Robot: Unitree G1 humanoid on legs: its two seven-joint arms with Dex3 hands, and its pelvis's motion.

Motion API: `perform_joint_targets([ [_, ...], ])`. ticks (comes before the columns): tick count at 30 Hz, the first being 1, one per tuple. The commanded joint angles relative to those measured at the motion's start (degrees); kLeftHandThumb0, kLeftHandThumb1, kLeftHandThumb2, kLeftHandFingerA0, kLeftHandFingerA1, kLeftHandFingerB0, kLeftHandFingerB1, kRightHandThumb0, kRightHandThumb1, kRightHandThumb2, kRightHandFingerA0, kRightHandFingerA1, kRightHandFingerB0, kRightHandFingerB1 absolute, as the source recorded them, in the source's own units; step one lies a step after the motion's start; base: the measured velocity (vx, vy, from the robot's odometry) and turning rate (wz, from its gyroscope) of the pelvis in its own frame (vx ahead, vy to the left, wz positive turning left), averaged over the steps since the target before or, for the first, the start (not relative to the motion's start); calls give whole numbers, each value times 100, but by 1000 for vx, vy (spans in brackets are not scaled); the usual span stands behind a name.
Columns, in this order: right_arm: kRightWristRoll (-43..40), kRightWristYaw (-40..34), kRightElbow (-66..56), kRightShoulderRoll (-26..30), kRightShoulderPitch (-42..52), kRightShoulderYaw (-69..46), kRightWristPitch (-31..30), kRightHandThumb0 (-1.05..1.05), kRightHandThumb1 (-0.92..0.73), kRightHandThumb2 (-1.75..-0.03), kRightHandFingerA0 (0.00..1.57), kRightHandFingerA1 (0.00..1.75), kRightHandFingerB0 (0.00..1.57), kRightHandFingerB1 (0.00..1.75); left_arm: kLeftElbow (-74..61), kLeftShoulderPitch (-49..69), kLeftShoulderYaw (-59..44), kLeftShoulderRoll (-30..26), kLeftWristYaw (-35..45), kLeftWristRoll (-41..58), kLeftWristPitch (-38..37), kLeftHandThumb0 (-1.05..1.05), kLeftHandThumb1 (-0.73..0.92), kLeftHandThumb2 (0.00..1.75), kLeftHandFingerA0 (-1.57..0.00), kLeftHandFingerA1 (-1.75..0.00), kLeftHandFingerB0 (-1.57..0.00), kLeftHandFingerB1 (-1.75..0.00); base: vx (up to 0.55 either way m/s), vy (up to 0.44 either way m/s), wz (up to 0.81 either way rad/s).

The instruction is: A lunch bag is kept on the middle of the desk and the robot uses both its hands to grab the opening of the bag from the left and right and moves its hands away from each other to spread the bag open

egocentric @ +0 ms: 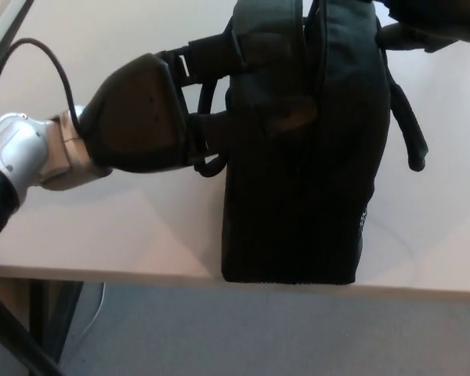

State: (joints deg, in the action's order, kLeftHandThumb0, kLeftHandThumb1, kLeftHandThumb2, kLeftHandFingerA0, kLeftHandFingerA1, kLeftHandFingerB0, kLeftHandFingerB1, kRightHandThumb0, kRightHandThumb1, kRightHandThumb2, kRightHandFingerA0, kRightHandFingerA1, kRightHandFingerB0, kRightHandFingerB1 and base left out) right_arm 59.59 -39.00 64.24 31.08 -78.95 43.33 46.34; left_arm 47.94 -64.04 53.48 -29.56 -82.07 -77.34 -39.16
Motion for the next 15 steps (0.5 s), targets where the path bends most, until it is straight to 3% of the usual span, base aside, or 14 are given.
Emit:
perform_joint_targets([
  [1, 141, -48, -43, -64, 186, 106, -23, -43, -40, -63, 43, 42, 33, 39, 63, 117, 70, 91, -151, -113, 188, -1, 49, 64, -26, -38, -4, -28, 0, 0, 0],
  [8, 238, 4, -64, -7, 229, 218, 1, -44, -43, -66, 37, 41, 29, 39, 149, 162, 92, 86, -80, -137, 281, 0, 47, 63, -26, -37, -8, -19, 0, 0, 0],
  [12, 229, -201, -127, 54, 373, 216, 97, -45, -40, -65, 44, 43, 34, 40, 279, 158, 105, 107, -177, -97, 188, 0, 51, 58, -29, -35, -6, -28, 0, 0, 0],
  [13, 219, -269, -161, 95, 448, 207, 156, -37, -45, -54, 49, 36, 39, 33, 344, 151, 122, 127, -255, -70, 72, -1, 52, 55, -33, -33, -6, -32, 0, 0, 0],
  [14, 217, -282, -174, 108, 467, 204, 169, -37, -45, -54, 49, 36, 39, 33, 366, 145, 129, 136, -284, -63, 35, -1, 52, 55, -33, -33, -6, -32, 0, 0, 0],
  [15, 186, -262, -157, 116, 529, 190, 204, -46, -39, -65, 46, 44, 34, 40, 371, 163, 118, 141, -316, -30, -6, -3, 34, 84, -21, -52, -3, -48, 0, 0, 0],
])
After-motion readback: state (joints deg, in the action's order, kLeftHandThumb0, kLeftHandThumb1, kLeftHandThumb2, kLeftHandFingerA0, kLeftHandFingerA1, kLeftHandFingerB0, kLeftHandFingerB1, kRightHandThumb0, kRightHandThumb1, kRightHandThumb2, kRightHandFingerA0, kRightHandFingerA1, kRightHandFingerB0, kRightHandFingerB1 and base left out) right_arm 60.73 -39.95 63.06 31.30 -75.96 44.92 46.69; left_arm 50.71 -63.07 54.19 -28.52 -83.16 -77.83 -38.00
